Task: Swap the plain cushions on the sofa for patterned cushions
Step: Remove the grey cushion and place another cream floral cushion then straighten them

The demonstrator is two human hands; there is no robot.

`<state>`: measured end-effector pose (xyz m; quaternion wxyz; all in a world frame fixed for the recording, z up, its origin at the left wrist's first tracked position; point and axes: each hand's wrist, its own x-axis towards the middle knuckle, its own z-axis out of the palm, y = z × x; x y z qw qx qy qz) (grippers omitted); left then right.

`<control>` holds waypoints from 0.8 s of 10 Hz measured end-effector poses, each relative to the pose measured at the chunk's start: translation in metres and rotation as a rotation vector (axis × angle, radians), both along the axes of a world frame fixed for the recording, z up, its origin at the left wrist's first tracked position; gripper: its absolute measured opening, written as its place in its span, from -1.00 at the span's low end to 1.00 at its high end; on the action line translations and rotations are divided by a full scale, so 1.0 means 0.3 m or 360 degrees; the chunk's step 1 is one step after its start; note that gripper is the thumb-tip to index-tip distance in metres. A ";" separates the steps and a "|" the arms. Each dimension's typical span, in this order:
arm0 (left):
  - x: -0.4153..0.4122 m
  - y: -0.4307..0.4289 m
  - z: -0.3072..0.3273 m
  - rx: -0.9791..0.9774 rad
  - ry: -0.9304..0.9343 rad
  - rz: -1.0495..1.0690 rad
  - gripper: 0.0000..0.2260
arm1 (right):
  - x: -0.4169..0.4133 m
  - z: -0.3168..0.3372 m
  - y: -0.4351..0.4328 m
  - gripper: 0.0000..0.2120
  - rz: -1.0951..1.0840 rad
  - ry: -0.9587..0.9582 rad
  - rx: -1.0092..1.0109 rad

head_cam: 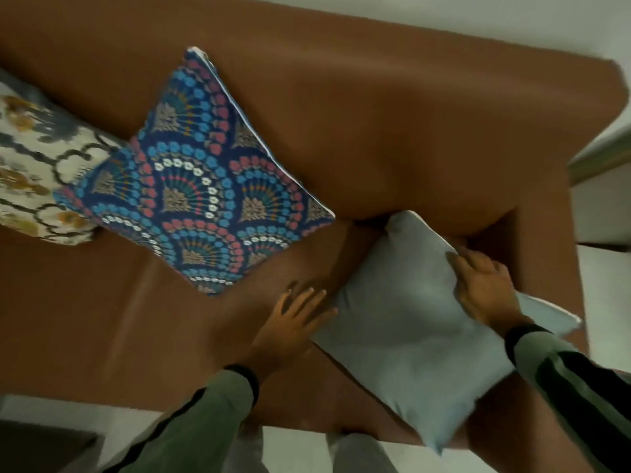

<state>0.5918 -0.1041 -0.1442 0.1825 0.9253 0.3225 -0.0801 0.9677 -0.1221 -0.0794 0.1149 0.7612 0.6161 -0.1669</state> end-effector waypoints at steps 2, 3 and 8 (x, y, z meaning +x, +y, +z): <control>0.103 -0.209 -0.218 -0.0621 0.0093 0.0748 -0.23 | 0.276 0.045 -0.205 -0.39 -0.0142 0.0159 -0.0312; 0.113 -0.191 -0.286 -0.0622 -0.0003 0.0898 -0.25 | 0.336 0.051 -0.271 -0.16 -0.0035 0.0210 -0.0440; 0.047 -0.046 0.058 -0.1346 -0.0439 0.0998 -0.26 | 0.230 0.183 -0.229 -0.71 -0.0325 0.0678 -0.0103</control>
